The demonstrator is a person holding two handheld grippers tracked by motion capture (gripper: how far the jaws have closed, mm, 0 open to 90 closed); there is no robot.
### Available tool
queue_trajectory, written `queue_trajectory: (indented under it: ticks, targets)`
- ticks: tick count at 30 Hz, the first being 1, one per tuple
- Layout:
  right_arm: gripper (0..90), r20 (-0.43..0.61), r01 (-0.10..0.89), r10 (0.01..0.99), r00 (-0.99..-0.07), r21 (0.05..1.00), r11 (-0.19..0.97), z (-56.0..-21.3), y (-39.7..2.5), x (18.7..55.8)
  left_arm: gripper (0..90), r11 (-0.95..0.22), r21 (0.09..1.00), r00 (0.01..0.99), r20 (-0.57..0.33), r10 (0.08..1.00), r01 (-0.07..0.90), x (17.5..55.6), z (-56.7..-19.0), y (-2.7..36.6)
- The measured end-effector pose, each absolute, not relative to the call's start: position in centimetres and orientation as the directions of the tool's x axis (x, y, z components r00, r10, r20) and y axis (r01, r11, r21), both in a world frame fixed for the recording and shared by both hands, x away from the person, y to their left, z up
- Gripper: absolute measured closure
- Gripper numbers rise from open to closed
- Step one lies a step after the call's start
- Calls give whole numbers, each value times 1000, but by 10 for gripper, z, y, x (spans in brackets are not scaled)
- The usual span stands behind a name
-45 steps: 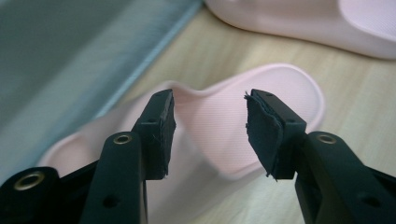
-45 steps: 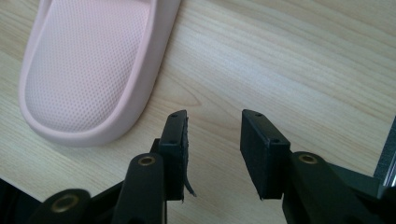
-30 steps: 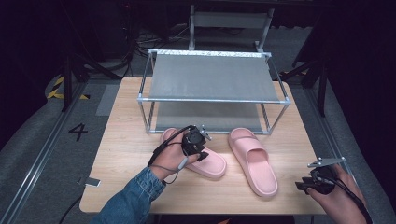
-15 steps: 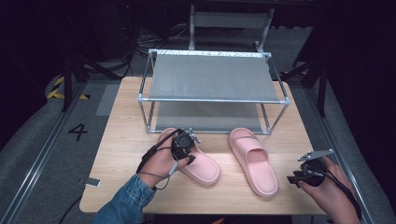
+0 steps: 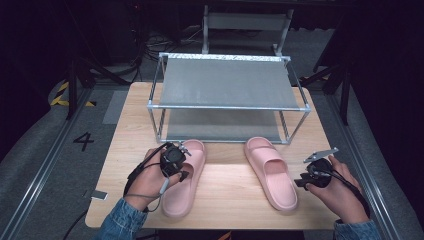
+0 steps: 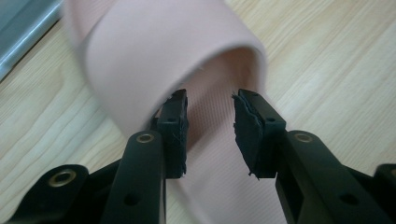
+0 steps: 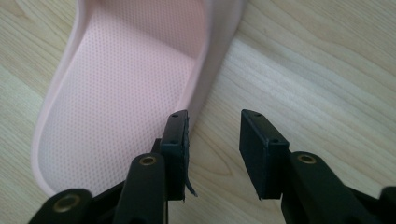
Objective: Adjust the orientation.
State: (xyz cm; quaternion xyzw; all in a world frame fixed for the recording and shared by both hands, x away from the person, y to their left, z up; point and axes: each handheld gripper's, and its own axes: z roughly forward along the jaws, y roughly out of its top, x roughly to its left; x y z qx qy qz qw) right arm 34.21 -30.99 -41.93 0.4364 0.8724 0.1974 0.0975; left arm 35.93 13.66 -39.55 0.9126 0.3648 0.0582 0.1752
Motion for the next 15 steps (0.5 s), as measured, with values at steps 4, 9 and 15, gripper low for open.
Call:
queue_trajectory:
  ticks: [4, 9, 15]
  targets:
    - [634, 4, 717, 793, -609, 429, 548, -419, -306, 345, 614, -649, 377, 707, -25, 706, 661, 358, -392, 146]
    - [634, 5, 721, 798, -603, 431, 543, -419, -309, 345, 594, -653, 381, 724, -65, 687, 654, 356, -388, 147]
    - [631, 9, 729, 807, -591, 434, 529, -418, -312, 344, 534, -682, 335, 746, -110, 657, 650, 353, -394, 134]
